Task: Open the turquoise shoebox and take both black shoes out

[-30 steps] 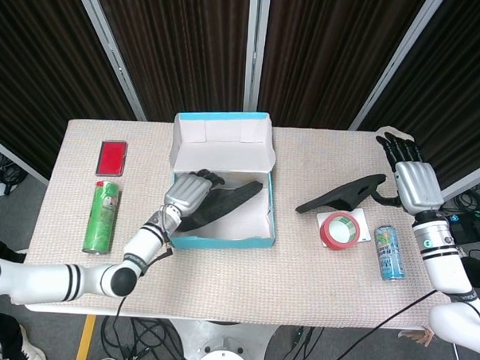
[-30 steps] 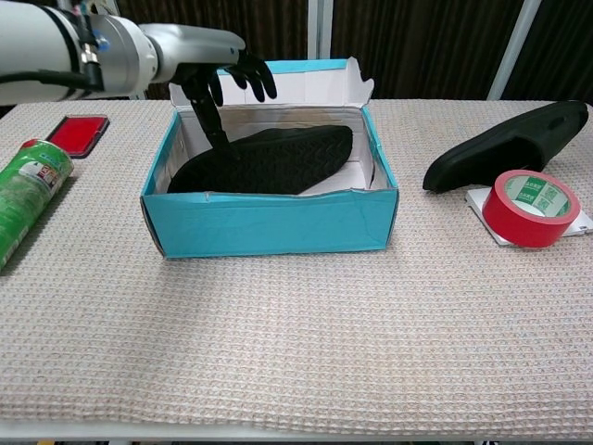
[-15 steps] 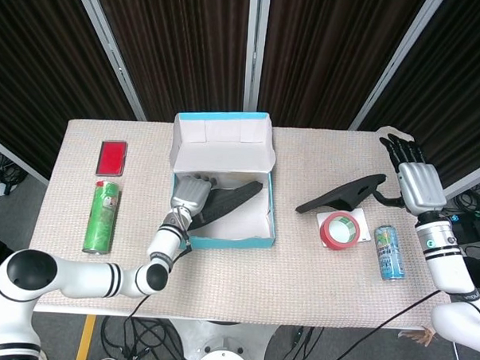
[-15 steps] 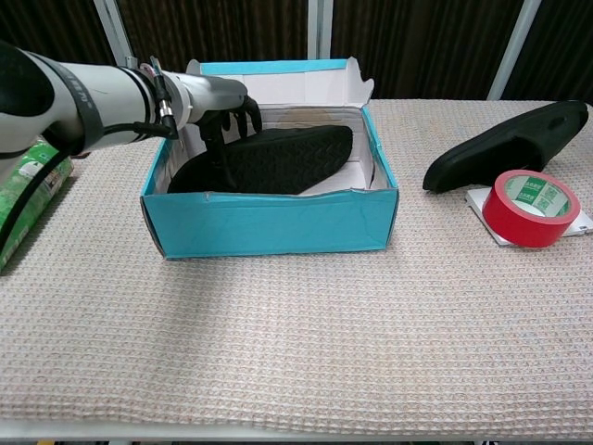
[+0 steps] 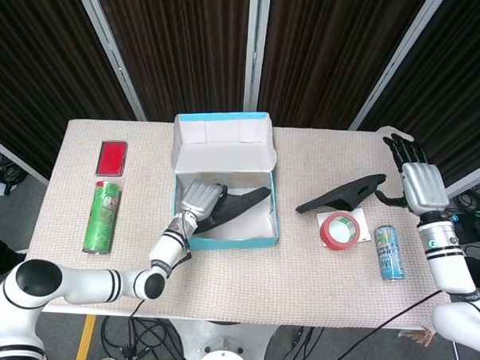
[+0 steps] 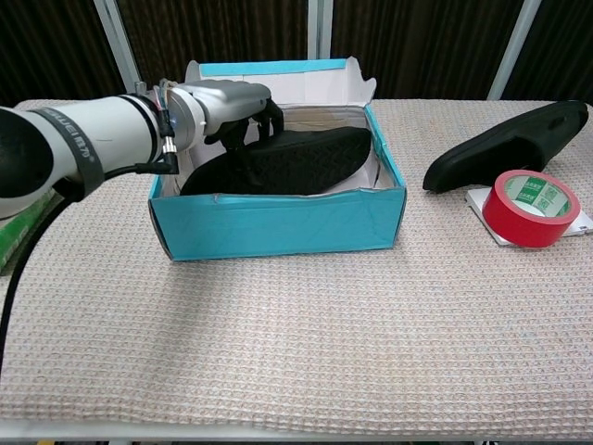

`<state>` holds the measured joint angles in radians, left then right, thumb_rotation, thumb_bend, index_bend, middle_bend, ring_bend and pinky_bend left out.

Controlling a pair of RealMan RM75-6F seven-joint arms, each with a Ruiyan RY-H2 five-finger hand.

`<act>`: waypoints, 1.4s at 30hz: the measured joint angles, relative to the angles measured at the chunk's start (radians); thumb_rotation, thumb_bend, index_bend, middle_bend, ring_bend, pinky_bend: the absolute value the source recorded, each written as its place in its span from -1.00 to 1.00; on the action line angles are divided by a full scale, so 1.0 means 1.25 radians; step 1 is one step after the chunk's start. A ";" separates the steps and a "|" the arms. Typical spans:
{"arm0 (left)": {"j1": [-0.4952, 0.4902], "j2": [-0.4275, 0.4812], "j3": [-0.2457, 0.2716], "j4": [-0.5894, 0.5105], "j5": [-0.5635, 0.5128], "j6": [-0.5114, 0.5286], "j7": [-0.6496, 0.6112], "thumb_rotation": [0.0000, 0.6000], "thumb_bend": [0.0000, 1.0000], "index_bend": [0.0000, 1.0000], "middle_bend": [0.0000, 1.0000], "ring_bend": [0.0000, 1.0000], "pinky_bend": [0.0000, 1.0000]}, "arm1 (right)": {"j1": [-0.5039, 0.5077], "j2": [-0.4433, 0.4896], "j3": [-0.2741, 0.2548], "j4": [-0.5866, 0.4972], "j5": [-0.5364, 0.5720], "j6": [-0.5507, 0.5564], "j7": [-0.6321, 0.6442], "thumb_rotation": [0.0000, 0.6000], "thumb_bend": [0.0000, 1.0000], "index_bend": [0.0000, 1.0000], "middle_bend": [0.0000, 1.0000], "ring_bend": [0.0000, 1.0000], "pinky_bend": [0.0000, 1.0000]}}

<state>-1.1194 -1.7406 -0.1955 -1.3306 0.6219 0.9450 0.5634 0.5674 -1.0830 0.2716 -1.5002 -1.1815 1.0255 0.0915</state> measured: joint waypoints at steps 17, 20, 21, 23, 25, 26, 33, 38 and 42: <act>0.136 0.181 -0.069 -0.224 0.273 0.120 -0.228 1.00 -0.27 0.11 0.27 0.28 0.64 | -0.009 0.012 0.006 -0.015 -0.015 0.020 0.016 1.00 -0.80 -1.00 -0.99 -1.00 -1.00; 0.177 0.238 -0.081 -0.271 0.273 0.155 -0.241 1.00 -0.27 0.10 0.26 0.28 0.64 | -0.011 0.015 0.006 -0.016 -0.021 0.024 0.020 1.00 -0.80 -1.00 -0.99 -1.00 -1.00; 0.191 0.256 -0.083 -0.283 0.267 0.162 -0.244 1.00 -0.27 0.10 0.26 0.28 0.64 | -0.012 0.015 0.005 -0.016 -0.023 0.024 0.021 1.00 -0.80 -1.00 -0.99 -1.00 -1.00; 0.226 0.295 -0.087 -0.300 0.241 0.175 -0.255 1.00 -0.27 0.10 0.25 0.28 0.64 | -0.013 0.015 0.003 -0.016 -0.027 0.024 0.024 1.00 -0.80 -1.00 -0.99 -1.00 -1.00; 0.252 0.317 -0.088 -0.304 0.212 0.179 -0.266 1.00 -0.27 0.09 0.24 0.27 0.64 | -0.014 0.015 0.000 -0.015 -0.030 0.022 0.025 1.00 -0.80 -1.00 -0.99 -1.00 -1.00; 0.266 0.326 -0.086 -0.303 0.192 0.176 -0.273 1.00 -0.27 0.09 0.24 0.27 0.64 | -0.014 0.015 -0.001 -0.014 -0.032 0.022 0.025 1.00 -0.80 -1.00 -0.99 -1.00 -1.00; 0.294 0.323 -0.063 -0.233 0.086 0.123 -0.280 1.00 -0.27 0.06 0.22 0.27 0.64 | -0.015 0.009 -0.005 -0.013 -0.042 0.023 0.035 1.00 -0.80 -1.00 -0.99 -1.00 -1.00; 0.288 0.293 -0.054 -0.207 0.033 0.106 -0.232 1.00 -0.27 -0.03 0.13 0.14 0.64 | -0.017 0.009 -0.007 -0.015 -0.050 0.025 0.040 1.00 -0.80 -1.00 -0.99 -1.00 -1.00; 0.275 0.269 -0.051 -0.196 -0.006 0.120 -0.167 1.00 -0.36 -0.20 -0.02 -0.05 0.58 | -0.022 0.014 -0.009 -0.017 -0.054 0.032 0.041 1.00 -0.80 -1.00 -0.99 -1.00 -1.00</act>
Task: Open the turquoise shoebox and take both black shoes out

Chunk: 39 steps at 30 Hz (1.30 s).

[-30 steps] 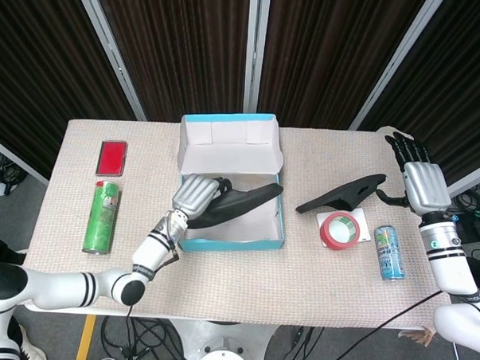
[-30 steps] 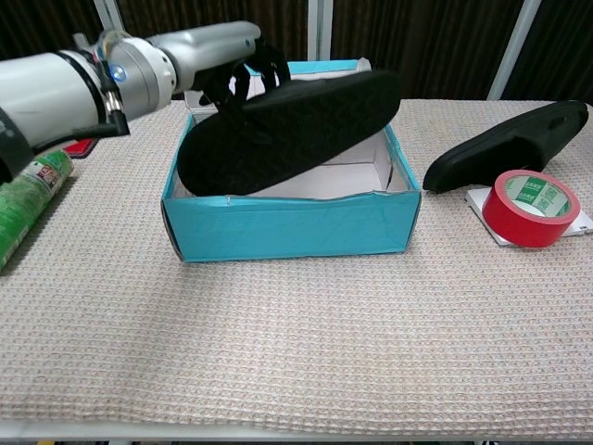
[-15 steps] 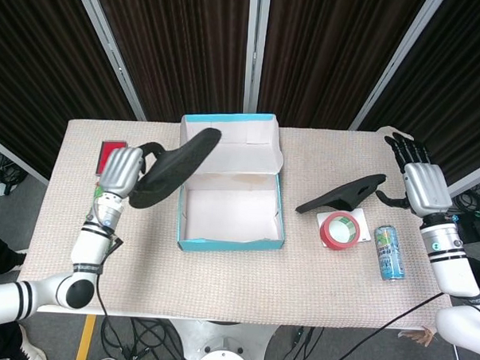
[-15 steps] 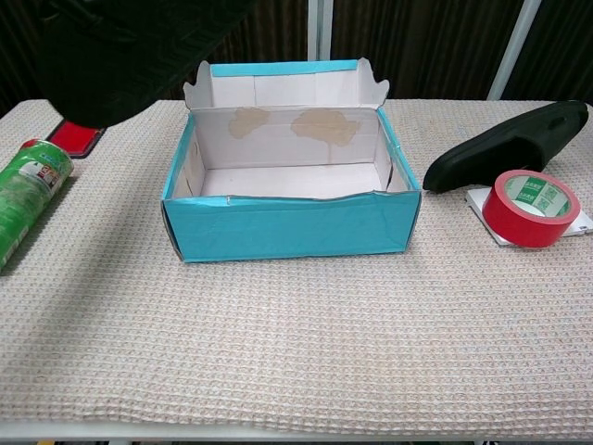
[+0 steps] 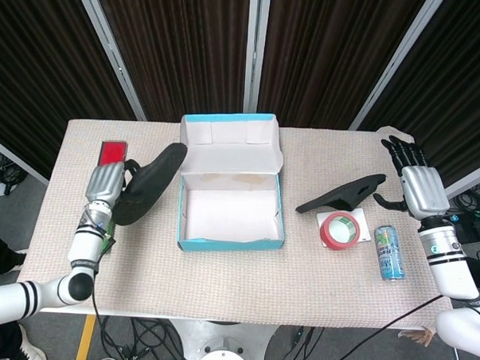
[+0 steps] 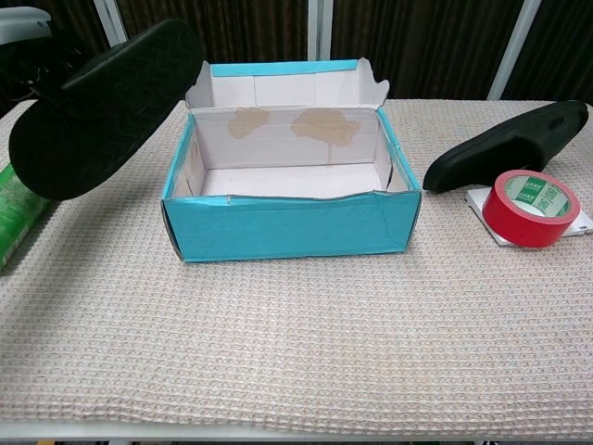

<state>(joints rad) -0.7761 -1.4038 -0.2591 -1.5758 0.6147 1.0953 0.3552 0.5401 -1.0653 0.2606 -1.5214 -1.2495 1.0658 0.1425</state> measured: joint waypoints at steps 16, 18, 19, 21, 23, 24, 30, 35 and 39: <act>-0.012 0.003 -0.015 -0.075 -0.053 0.040 0.081 1.00 -0.73 -0.85 -0.84 -1.00 -0.54 | -0.009 0.006 -0.001 0.005 -0.004 0.007 0.015 1.00 -0.80 -1.00 -0.99 -1.00 -1.00; -0.001 0.022 -0.016 -0.099 -0.028 0.053 0.070 1.00 -0.73 -0.85 -0.84 -1.00 -0.54 | -0.013 0.008 -0.002 0.004 -0.006 0.012 0.017 1.00 -0.80 -1.00 -0.99 -1.00 -1.00; 0.006 0.031 -0.016 -0.110 -0.014 0.060 0.065 1.00 -0.73 -0.85 -0.84 -1.00 -0.54 | -0.016 0.010 -0.004 0.003 -0.008 0.014 0.018 1.00 -0.80 -1.00 -0.99 -1.00 -1.00; 0.025 0.055 -0.013 -0.135 0.026 0.078 0.047 1.00 -0.73 -0.85 -0.84 -1.00 -0.54 | -0.025 0.017 -0.010 -0.001 -0.013 0.017 0.020 1.00 -0.80 -1.00 -0.99 -1.00 -1.00; 0.051 0.079 -0.005 -0.153 0.077 0.102 0.025 1.00 -0.73 -0.84 -0.84 -1.00 -0.55 | -0.038 0.027 -0.021 -0.009 -0.022 0.022 0.026 1.00 -0.79 -1.00 -0.97 -1.00 -1.00; 0.064 0.090 0.000 -0.159 0.102 0.115 0.015 1.00 -0.73 -0.83 -0.84 -1.00 -0.55 | -0.045 0.032 -0.026 -0.012 -0.027 0.026 0.030 1.00 -0.77 -1.00 -0.95 -1.00 -1.00; 0.187 0.144 0.060 -0.141 0.287 0.246 -0.072 1.00 -0.73 -0.73 -0.72 -0.94 -0.60 | -0.108 0.055 -0.076 -0.019 -0.096 0.083 0.077 1.00 -0.65 -1.00 -0.82 -1.00 -1.00; 0.313 0.175 0.141 -0.042 0.418 0.334 -0.182 1.00 -0.73 -0.70 -0.72 -0.94 -0.65 | -0.186 0.051 -0.126 0.004 -0.167 0.188 0.132 1.00 -0.60 -1.00 -0.84 -1.00 -1.00; 0.393 0.191 0.202 0.020 0.487 0.374 -0.252 1.00 -0.73 -0.70 -0.72 -0.94 -0.67 | -0.246 0.032 -0.156 0.031 -0.204 0.272 0.163 1.00 -0.60 -1.00 -0.88 -1.00 -1.00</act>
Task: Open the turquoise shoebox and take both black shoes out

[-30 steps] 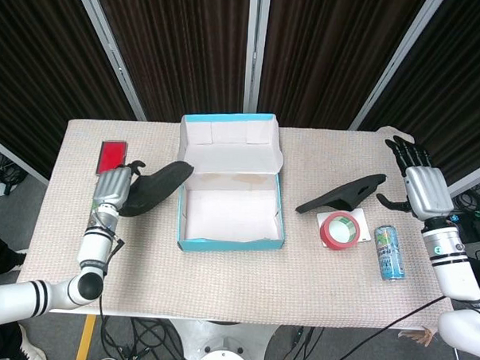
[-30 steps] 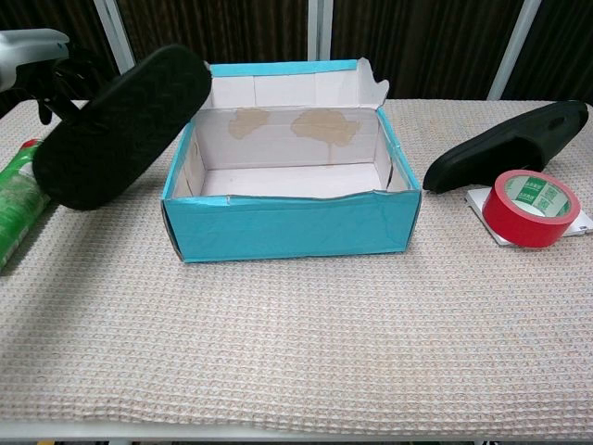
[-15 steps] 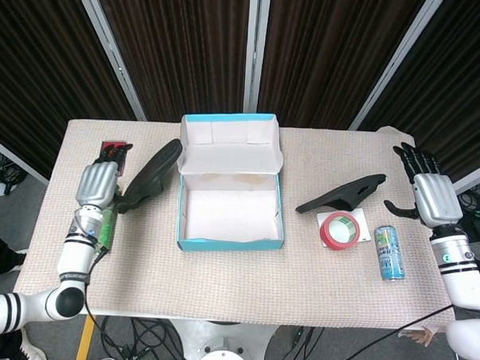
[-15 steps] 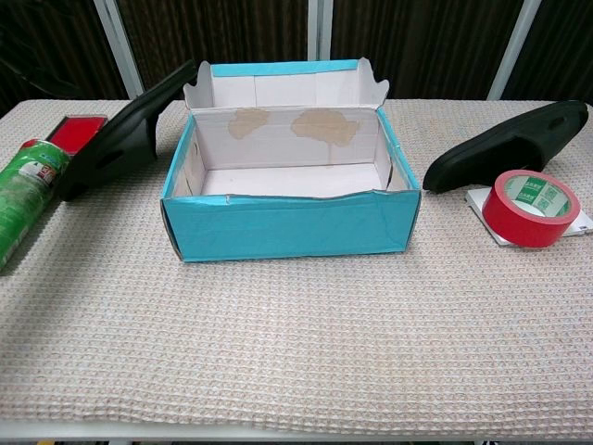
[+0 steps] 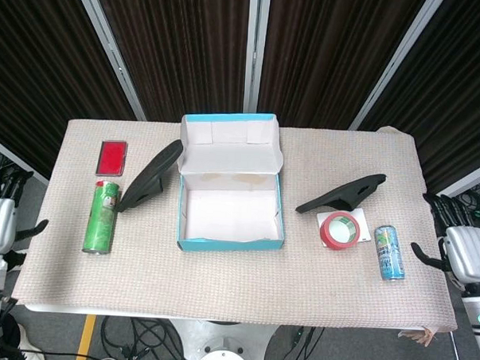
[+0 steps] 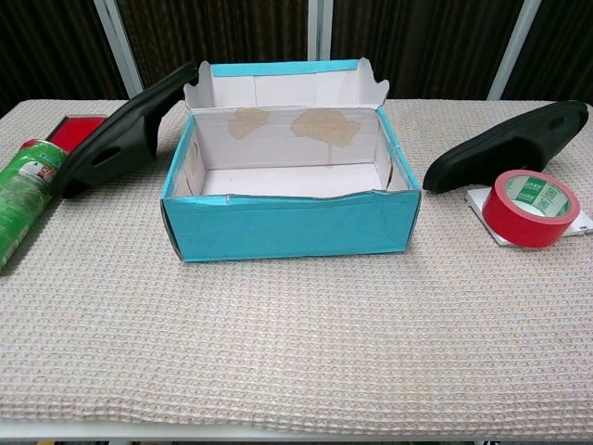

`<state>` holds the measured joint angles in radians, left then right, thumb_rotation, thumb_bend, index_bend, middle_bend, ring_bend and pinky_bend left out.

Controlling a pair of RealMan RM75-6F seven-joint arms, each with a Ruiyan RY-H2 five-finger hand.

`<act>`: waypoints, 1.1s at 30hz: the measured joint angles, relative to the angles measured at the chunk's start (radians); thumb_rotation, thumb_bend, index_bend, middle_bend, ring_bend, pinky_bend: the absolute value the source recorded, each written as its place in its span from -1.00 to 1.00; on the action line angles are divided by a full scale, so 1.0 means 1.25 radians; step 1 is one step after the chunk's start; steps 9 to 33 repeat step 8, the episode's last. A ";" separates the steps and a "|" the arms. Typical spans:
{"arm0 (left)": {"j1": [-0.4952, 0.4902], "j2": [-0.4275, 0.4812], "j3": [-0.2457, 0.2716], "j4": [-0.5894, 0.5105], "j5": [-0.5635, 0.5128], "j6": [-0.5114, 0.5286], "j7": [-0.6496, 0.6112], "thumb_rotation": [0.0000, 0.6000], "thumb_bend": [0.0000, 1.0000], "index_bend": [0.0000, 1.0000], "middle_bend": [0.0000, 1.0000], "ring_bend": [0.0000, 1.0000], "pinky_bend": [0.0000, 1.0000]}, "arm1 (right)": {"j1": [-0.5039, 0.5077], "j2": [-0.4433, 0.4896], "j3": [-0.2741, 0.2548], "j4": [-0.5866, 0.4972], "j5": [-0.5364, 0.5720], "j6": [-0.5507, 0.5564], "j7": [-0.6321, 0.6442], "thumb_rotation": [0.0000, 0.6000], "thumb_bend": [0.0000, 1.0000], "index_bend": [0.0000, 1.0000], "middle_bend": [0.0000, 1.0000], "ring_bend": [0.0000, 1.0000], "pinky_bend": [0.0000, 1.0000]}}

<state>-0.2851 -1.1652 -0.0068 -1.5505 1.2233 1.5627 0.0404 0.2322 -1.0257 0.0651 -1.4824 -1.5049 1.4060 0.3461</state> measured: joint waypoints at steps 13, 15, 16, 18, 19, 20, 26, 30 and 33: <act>0.114 -0.004 0.048 0.019 0.059 0.060 -0.048 1.00 -0.73 -0.70 -0.72 -0.94 -0.67 | -0.076 -0.032 -0.041 0.017 -0.055 0.093 0.041 1.00 -0.59 -1.00 -0.88 -1.00 -1.00; 0.114 -0.004 0.048 0.019 0.059 0.060 -0.048 1.00 -0.73 -0.70 -0.72 -0.94 -0.67 | -0.076 -0.032 -0.041 0.017 -0.055 0.093 0.041 1.00 -0.59 -1.00 -0.88 -1.00 -1.00; 0.114 -0.004 0.048 0.019 0.059 0.060 -0.048 1.00 -0.73 -0.70 -0.72 -0.94 -0.67 | -0.076 -0.032 -0.041 0.017 -0.055 0.093 0.041 1.00 -0.59 -1.00 -0.88 -1.00 -1.00; 0.114 -0.004 0.048 0.019 0.059 0.060 -0.048 1.00 -0.73 -0.70 -0.72 -0.94 -0.67 | -0.076 -0.032 -0.041 0.017 -0.055 0.093 0.041 1.00 -0.59 -1.00 -0.88 -1.00 -1.00; 0.114 -0.004 0.048 0.019 0.059 0.060 -0.048 1.00 -0.73 -0.70 -0.72 -0.94 -0.67 | -0.076 -0.032 -0.041 0.017 -0.055 0.093 0.041 1.00 -0.59 -1.00 -0.88 -1.00 -1.00; 0.114 -0.004 0.048 0.019 0.059 0.060 -0.048 1.00 -0.73 -0.70 -0.72 -0.94 -0.67 | -0.076 -0.032 -0.041 0.017 -0.055 0.093 0.041 1.00 -0.59 -1.00 -0.88 -1.00 -1.00; 0.114 -0.004 0.048 0.019 0.059 0.060 -0.048 1.00 -0.73 -0.70 -0.72 -0.94 -0.67 | -0.076 -0.032 -0.041 0.017 -0.055 0.093 0.041 1.00 -0.59 -1.00 -0.88 -1.00 -1.00; 0.114 -0.004 0.048 0.019 0.059 0.060 -0.048 1.00 -0.73 -0.70 -0.72 -0.94 -0.67 | -0.076 -0.032 -0.041 0.017 -0.055 0.093 0.041 1.00 -0.59 -1.00 -0.88 -1.00 -1.00; 0.114 -0.004 0.048 0.019 0.059 0.060 -0.048 1.00 -0.73 -0.70 -0.72 -0.94 -0.67 | -0.076 -0.032 -0.041 0.017 -0.055 0.093 0.041 1.00 -0.59 -1.00 -0.88 -1.00 -1.00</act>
